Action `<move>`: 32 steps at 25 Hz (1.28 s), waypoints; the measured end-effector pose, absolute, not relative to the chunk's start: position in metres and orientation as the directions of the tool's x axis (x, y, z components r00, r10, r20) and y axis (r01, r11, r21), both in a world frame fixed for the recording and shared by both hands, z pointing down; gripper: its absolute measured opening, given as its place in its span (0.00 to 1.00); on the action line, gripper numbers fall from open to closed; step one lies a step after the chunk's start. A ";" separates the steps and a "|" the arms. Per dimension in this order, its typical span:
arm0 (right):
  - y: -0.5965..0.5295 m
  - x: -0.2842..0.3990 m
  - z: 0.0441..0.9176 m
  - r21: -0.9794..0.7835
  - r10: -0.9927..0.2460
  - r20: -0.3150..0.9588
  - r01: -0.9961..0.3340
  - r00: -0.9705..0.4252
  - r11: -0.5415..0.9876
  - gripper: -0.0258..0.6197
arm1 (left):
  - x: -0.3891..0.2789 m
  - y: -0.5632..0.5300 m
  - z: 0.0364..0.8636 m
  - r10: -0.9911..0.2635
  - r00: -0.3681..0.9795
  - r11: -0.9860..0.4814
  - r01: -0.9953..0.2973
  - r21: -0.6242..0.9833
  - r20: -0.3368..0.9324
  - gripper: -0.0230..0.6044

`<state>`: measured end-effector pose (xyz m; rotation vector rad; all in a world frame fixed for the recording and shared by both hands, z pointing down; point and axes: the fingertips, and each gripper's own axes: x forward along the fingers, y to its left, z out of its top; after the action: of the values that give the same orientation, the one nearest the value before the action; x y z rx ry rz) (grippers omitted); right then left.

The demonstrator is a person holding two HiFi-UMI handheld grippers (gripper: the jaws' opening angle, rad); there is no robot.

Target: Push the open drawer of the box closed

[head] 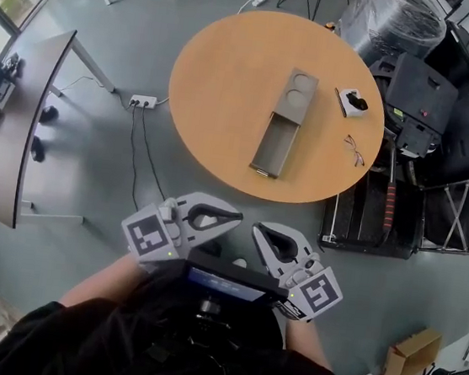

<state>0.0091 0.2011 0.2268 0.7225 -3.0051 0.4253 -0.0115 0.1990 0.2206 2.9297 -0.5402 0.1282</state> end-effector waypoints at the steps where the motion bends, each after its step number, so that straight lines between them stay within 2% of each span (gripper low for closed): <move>1: 0.192 0.005 0.230 -0.265 -0.450 0.089 -0.456 -0.889 0.849 0.06 | -0.016 0.190 0.222 -0.338 0.934 -0.925 -0.352 0.144 0.113 0.08; 17: 0.096 -0.025 0.310 -0.375 -0.555 0.185 -0.580 -0.811 0.723 0.06 | -0.058 0.096 0.273 -0.232 0.968 -0.951 -0.247 0.188 0.098 0.08; 25: 0.048 -0.004 0.369 -0.465 -0.579 0.202 -0.597 -0.790 0.653 0.06 | -0.034 0.053 0.323 -0.241 0.965 -0.937 -0.259 0.234 0.102 0.08; 32: 0.010 0.005 0.424 -0.541 -0.547 0.216 -0.566 -0.809 0.623 0.06 | -0.020 0.013 0.370 -0.260 0.957 -0.931 -0.284 0.228 0.129 0.08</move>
<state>0.0046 0.0100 0.4245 0.9608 -2.8023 0.9499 -0.0197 0.0129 0.3697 2.8626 -0.4041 0.1416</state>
